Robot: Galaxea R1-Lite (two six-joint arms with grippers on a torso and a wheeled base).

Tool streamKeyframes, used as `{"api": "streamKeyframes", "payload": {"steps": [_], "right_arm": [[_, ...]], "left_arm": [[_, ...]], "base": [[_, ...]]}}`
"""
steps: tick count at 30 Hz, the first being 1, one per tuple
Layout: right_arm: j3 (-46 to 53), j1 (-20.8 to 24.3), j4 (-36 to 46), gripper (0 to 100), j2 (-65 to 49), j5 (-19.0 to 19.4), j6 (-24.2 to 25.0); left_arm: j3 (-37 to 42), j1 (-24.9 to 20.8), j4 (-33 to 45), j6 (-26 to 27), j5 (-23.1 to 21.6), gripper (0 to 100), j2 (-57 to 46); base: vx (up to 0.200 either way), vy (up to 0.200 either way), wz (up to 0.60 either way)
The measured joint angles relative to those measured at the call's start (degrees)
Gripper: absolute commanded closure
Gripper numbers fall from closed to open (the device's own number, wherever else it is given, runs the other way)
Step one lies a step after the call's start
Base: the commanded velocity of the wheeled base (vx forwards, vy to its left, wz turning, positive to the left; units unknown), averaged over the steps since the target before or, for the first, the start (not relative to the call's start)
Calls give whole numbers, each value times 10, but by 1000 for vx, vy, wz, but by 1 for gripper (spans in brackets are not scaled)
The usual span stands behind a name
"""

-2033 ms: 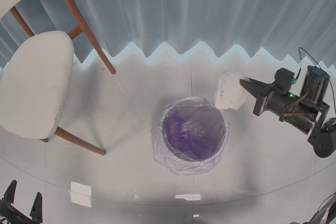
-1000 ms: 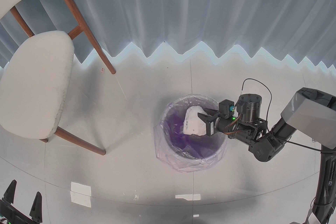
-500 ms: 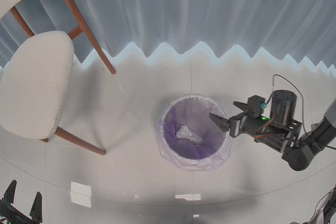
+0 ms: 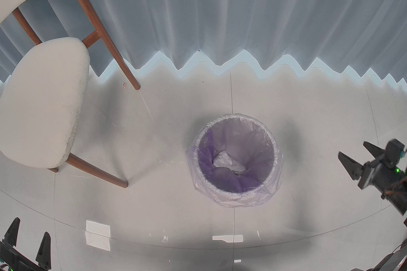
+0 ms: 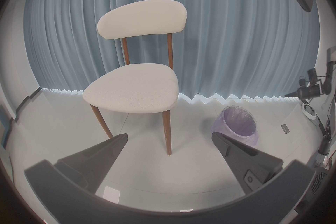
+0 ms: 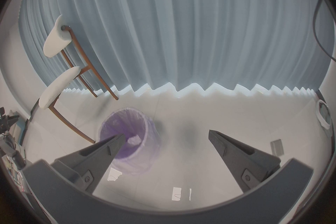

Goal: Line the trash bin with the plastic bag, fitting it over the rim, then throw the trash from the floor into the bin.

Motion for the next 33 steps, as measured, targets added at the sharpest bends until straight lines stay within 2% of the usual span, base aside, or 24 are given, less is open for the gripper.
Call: {"api": "streamKeyframes", "payload": {"steps": [4,12,22,28,33], "right_arm": [[55,-25,50,0,-91,-11,-3],[73,-44,209,0,-249,-23,-10],[75,-45,469,0,-490,-25,-18],[74,-48,534,0,-619,-47,-1],[74,-96,544,0,-664,-57,4]], "left_arm": [[0,0,0,0,0,0,0],[0,0,0,1,0,0,0],[0,0,0,1,0,0,0],[0,-1,0,1,0,0,0],[0,0,0,0,0,0,0]], "base": [[0,0,0],[0,0,0],[0,0,0],[0,0,0],[0,0,0]]}}
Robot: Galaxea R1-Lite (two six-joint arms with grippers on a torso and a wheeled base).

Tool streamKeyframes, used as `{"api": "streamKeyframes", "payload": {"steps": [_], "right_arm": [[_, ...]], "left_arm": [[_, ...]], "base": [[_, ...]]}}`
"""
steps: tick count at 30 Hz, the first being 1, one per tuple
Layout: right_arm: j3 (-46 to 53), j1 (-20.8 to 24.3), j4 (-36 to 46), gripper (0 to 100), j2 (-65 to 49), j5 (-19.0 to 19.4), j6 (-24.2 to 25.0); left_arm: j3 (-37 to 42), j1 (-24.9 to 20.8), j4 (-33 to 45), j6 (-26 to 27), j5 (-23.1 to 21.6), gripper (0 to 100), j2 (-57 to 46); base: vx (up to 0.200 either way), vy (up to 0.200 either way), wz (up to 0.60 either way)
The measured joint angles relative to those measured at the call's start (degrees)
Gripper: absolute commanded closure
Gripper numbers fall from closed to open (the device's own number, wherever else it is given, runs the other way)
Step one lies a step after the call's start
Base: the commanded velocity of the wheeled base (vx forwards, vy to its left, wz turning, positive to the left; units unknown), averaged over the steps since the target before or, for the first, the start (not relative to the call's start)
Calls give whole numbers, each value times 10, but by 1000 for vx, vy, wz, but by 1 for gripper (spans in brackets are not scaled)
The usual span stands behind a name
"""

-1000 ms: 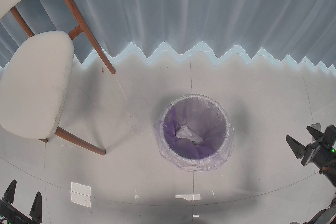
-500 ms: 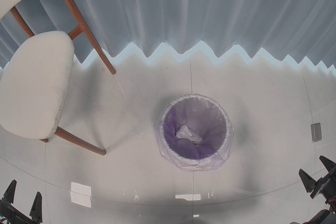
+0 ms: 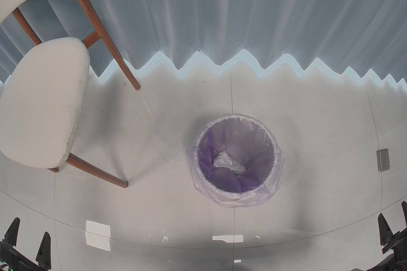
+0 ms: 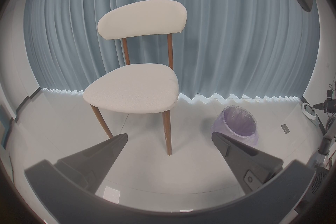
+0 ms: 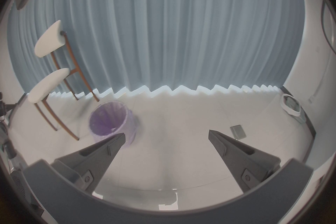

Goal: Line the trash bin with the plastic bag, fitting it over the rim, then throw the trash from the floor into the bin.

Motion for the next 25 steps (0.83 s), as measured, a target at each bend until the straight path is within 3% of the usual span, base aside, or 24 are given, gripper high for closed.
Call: {"api": "streamKeyframes", "payload": {"steps": [5,12,25], "right_arm": [[0,-33,2,0,-22,0,0],[0,-4,5,0,-47,33,-19],[0,-12,5,0,-69,7,-16]], "left_arm": [[0,0,0,0,0,0,0],[0,0,0,0,0,0,0],[0,0,0,0,0,0,0]], "base": [[0,0,0],[0,0,0],[0,0,0]]}}
